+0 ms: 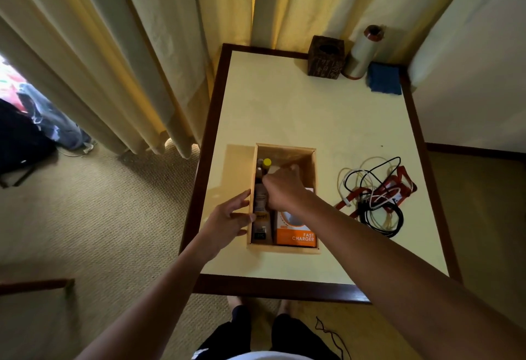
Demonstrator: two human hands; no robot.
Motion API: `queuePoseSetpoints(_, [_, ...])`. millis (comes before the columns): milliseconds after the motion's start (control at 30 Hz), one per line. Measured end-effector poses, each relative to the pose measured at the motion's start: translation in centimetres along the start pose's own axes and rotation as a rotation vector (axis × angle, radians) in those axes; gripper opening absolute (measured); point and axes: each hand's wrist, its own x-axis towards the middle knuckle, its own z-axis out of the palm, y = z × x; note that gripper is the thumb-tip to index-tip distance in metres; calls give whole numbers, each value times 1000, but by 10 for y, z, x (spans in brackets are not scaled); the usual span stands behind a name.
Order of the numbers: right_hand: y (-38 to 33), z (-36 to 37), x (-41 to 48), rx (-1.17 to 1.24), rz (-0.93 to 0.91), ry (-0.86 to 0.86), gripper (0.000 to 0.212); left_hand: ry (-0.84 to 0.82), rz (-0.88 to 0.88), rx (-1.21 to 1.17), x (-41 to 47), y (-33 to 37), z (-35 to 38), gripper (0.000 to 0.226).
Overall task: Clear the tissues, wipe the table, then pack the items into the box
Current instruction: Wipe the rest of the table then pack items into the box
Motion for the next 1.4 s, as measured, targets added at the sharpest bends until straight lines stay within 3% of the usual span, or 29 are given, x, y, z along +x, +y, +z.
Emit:
queuePoseSetpoints(533, [3,1,-6,67,-39,-29,14,43,-18,-53,0,0,5,64])
queuePoseSetpoints(733, [39,-3,-31,468,54,269,14,72,-19,-48,-4,4,13,62])
queuePoseSetpoints(967, [137,1,-100,839,327,474,20,193,-48,-50,-5,6,26,57])
queuePoseSetpoints(1133, [227,44,-127,927,632,555,17,247,-68,-84,-5,5,32,55])
queuePoseSetpoints(1267, [284,92,-128,975,796,476,16,272,-80,-113,-8,9,38,52])
queuePoseSetpoints(1400, [312,125,-117,996,844,348,47,338,-71,-106,-8,15,49,45])
